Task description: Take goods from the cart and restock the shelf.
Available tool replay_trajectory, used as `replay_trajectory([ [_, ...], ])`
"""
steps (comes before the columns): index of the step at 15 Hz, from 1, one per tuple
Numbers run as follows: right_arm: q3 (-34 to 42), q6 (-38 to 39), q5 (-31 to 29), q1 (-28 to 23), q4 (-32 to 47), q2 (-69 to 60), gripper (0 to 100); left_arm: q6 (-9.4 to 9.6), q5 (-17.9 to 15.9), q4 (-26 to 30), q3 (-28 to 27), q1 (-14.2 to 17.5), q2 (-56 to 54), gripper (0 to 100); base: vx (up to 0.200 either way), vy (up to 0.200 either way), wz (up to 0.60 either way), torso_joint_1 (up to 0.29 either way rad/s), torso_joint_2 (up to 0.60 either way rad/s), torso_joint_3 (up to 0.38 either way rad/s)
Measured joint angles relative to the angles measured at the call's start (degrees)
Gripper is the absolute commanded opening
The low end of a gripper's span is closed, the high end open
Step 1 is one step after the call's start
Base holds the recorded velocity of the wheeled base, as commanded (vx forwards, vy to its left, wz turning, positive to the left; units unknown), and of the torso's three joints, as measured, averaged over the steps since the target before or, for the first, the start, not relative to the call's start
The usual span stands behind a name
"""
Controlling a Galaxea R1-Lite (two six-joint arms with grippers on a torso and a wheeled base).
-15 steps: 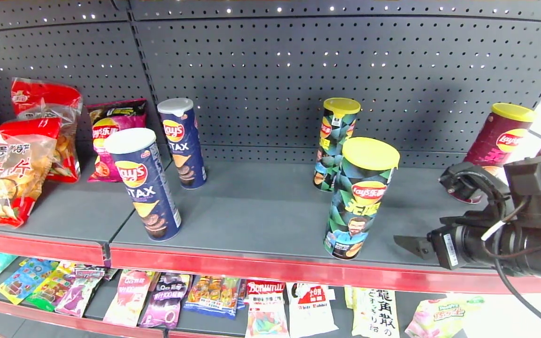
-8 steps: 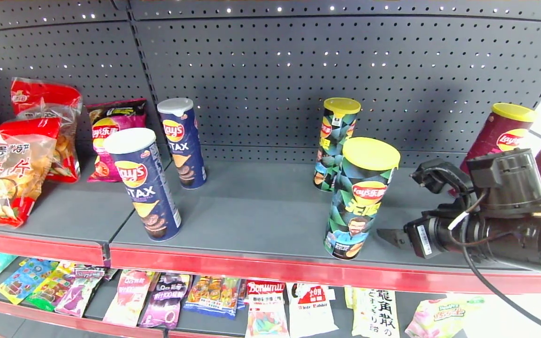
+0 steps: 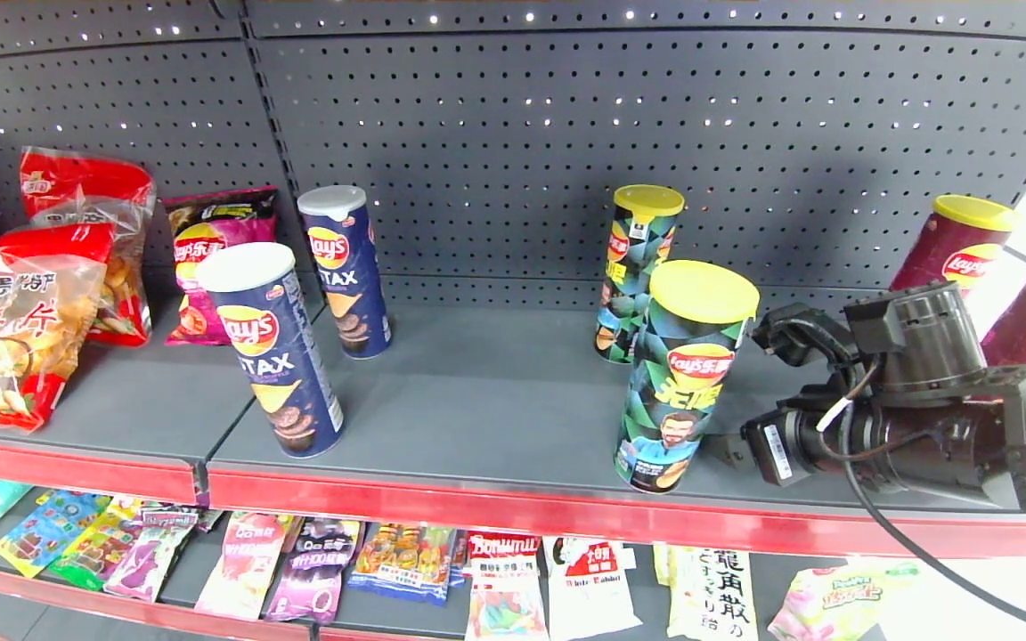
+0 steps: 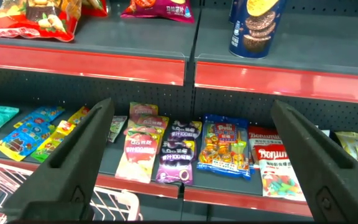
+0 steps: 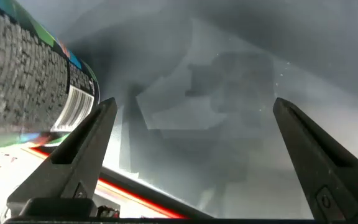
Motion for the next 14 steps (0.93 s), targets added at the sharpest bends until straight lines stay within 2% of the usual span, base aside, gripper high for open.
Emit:
replay_trajectory([
  [14,-2.17,-0.02,-0.18,2.99,0.06,1.87,100,0.02,-0.02,0.0,0.0,-0.02,0.0,100,0.0,0.0,0.0,0.0,0.0,0.0],
])
